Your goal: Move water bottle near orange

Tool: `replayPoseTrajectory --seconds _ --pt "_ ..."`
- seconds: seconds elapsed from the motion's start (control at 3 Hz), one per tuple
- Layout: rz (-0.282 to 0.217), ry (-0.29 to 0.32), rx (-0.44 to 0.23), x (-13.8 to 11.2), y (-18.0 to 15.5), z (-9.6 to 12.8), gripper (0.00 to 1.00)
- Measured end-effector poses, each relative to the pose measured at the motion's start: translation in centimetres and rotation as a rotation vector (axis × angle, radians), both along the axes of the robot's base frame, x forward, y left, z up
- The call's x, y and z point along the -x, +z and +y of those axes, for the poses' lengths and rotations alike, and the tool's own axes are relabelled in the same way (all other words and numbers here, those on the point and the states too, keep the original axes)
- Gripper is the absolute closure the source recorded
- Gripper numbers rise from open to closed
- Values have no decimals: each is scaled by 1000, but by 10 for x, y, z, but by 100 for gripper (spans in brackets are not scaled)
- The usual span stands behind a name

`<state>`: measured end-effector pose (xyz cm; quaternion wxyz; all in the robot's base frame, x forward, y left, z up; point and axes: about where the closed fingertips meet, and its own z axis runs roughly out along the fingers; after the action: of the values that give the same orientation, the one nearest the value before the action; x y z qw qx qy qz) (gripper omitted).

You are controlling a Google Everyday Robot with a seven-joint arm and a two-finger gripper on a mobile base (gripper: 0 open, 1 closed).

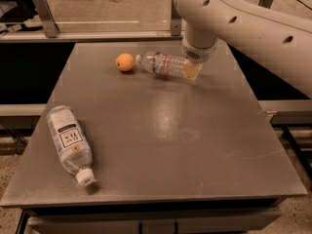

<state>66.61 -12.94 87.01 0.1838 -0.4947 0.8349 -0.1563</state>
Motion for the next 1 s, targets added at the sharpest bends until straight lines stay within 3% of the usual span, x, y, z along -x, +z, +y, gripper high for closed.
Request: replayPoseTrajectory --seconds 0.67,1.0 --pt "1 0 2 1 -1 0 13" --pt "2 0 3 1 -1 0 0"
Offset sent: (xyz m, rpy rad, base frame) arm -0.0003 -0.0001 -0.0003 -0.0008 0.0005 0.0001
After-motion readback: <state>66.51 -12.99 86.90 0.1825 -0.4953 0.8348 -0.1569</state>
